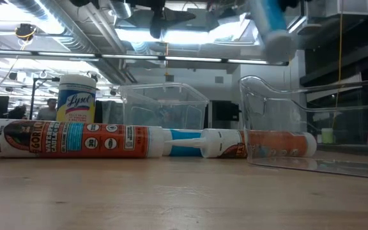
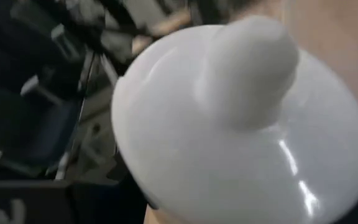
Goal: Pick & place silicon tubes, Sealant and Lysol wipes
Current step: Put the top blue sealant into the transparent bin
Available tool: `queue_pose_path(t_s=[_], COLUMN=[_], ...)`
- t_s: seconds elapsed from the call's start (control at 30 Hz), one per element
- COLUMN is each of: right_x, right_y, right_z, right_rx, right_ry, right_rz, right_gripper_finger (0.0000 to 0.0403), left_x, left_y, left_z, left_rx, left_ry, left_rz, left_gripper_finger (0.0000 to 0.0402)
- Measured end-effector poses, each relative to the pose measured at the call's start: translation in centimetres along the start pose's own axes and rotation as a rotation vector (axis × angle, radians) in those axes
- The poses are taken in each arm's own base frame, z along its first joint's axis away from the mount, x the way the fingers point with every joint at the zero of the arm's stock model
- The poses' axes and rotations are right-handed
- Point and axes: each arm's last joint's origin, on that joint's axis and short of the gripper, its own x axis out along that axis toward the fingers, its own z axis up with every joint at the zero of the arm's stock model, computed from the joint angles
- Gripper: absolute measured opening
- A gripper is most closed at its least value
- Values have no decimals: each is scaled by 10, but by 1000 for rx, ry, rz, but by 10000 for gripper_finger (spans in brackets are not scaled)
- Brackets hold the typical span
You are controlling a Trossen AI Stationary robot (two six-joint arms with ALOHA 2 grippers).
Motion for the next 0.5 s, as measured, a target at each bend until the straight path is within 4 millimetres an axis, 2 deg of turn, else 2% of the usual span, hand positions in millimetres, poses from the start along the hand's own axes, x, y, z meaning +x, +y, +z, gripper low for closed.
queue_pose_path(t_s=[0.23,0.5], right_x=[1,-4], right_y=[-4,-9], right_z=[-24,-38], right_rx=[38,18], right_ry=[251,388], right_rz=[-15,-82], right_gripper_finger=[217,217], left_x=[2,2], left_y=[6,6], left_z=[3,3], left_rx=[-2,-23], left_ry=[-10,-9], left_rz=[18,16], left_gripper_finger=[307,307])
